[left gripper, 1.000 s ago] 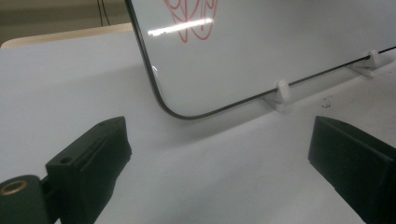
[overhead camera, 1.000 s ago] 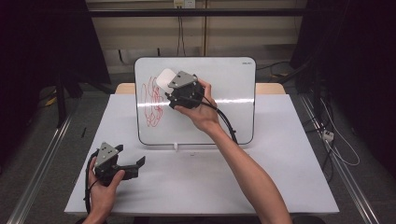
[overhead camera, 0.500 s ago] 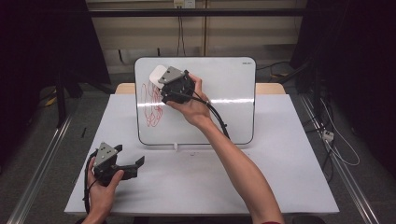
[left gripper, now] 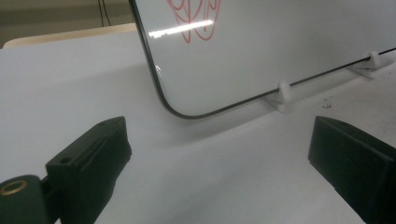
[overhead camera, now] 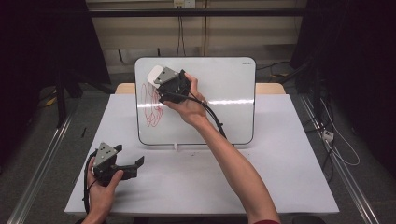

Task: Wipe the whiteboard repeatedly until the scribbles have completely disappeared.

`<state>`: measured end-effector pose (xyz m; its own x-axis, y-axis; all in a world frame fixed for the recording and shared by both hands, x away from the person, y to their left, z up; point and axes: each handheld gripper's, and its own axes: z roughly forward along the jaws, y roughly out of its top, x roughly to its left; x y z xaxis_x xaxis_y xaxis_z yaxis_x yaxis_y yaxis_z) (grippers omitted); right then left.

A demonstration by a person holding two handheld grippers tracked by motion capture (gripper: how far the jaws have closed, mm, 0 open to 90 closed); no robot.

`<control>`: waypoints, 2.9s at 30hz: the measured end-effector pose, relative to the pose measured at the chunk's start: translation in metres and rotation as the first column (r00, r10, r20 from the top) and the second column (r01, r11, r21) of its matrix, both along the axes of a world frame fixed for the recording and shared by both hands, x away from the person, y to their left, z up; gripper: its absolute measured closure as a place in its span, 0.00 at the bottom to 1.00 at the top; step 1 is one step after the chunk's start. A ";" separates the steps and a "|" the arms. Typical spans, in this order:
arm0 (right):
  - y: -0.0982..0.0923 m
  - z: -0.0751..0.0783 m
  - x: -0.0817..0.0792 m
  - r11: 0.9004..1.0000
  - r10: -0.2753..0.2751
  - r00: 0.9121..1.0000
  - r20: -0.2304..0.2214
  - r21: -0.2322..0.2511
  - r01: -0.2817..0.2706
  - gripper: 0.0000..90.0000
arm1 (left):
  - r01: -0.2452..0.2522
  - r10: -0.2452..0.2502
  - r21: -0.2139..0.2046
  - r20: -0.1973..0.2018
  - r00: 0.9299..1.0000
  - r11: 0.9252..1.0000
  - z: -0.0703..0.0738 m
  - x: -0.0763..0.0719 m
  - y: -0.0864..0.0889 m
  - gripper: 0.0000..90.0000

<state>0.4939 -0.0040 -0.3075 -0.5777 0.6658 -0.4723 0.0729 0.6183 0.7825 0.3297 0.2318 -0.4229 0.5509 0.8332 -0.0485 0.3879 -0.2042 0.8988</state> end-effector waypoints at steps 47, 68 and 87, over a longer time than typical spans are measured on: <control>-0.009 -0.013 -0.011 0.999 -0.029 0.999 0.023 -0.039 0.030 0.34 | -0.004 0.004 0.006 0.007 1.000 1.000 0.001 -0.001 0.001 0.06; -0.005 -0.003 -0.004 0.999 -0.021 1.000 0.015 -0.026 0.022 0.34 | -0.002 0.002 -0.002 0.001 1.000 1.000 0.000 0.001 0.001 0.06; 0.002 -0.007 -0.005 0.999 -0.026 0.999 0.046 -0.041 0.028 0.35 | 0.004 -0.004 0.000 0.000 1.000 1.000 -0.001 0.001 0.000 0.06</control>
<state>0.4892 -0.0016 -0.3141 -0.5373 0.6600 -0.5250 0.0547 0.6485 0.7592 0.3309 0.2318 -0.4235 0.5541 0.8310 -0.0485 0.3870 -0.2056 0.8989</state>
